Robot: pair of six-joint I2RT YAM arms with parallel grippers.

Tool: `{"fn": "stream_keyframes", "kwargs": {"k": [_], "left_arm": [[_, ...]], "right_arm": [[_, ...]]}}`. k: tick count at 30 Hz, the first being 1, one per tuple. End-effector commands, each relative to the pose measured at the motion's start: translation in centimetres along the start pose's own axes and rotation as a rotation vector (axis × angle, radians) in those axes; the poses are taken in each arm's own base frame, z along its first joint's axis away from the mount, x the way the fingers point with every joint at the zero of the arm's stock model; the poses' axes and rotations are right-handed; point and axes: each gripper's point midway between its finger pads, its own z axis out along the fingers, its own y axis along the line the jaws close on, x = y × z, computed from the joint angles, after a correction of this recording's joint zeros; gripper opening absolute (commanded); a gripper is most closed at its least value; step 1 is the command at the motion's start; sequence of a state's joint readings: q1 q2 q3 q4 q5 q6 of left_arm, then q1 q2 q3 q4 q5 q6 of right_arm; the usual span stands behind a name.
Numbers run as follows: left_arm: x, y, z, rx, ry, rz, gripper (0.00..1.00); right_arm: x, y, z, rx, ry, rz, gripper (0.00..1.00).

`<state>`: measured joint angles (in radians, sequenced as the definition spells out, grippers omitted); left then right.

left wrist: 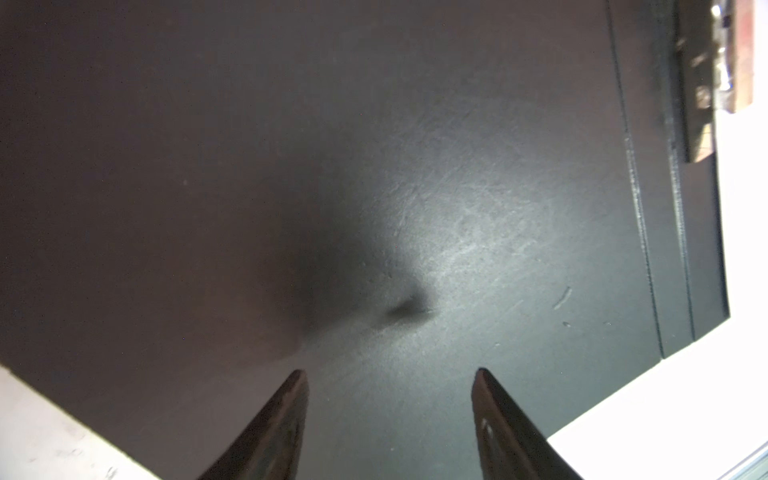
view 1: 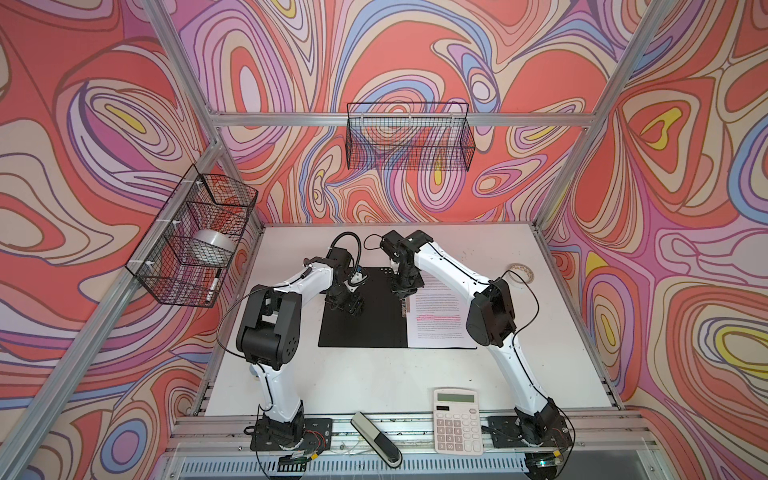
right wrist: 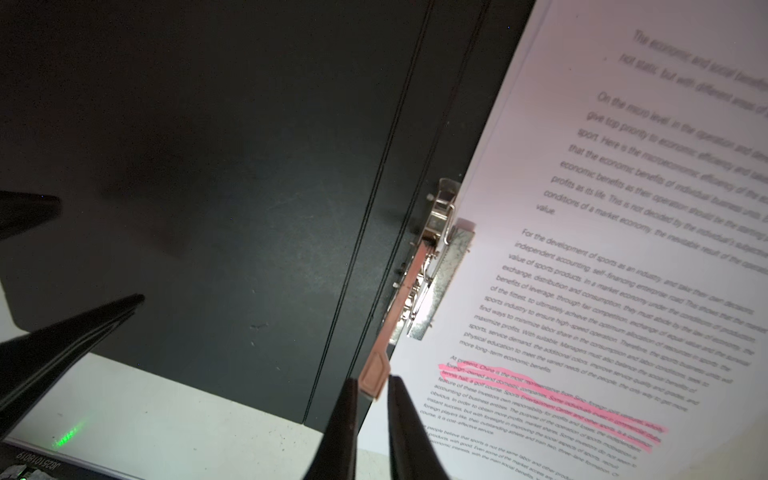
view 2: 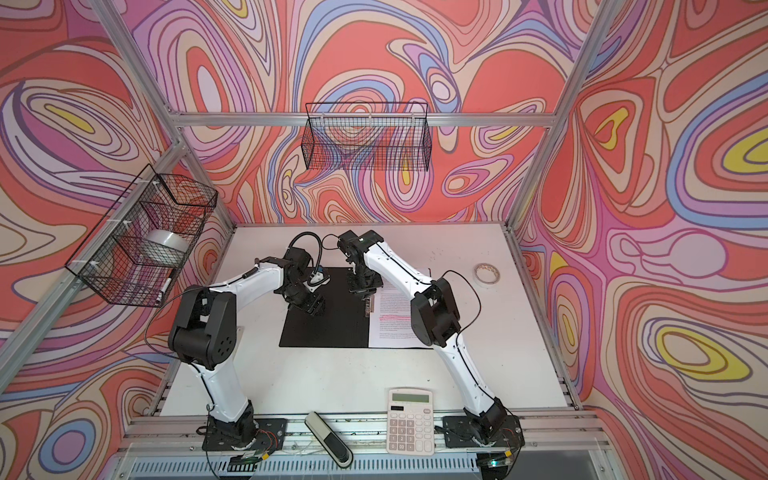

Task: Put the files into the folder
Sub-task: 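Hold the left gripper over the folder cover and the right at the clip lever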

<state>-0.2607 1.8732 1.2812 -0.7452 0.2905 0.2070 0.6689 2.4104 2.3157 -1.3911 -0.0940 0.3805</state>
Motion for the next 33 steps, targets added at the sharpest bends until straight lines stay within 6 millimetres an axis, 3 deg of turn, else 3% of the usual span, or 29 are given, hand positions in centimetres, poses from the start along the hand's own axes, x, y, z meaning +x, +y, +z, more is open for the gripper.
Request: {"fn": "stream_keyframes", "kwargs": {"k": [1,26,33], "left_arm": [[-0.2,-0.9,0.2,0.058,0.006,0.021,0.63],[-0.1,-0.3,2.9,0.084,0.05,-0.053,0.6],[0.0,-0.3,3.1,0.094,0.064,-0.056,0.6]], "right_arm": [[0.3,-0.2,1.1,0.018,0.023,-0.016,0.15],[1.1,-1.3,2.4,0.023,0.073,-0.014,0.11],[0.3,-0.4,0.8,-0.022,0.027,-0.017,0.13]]}}
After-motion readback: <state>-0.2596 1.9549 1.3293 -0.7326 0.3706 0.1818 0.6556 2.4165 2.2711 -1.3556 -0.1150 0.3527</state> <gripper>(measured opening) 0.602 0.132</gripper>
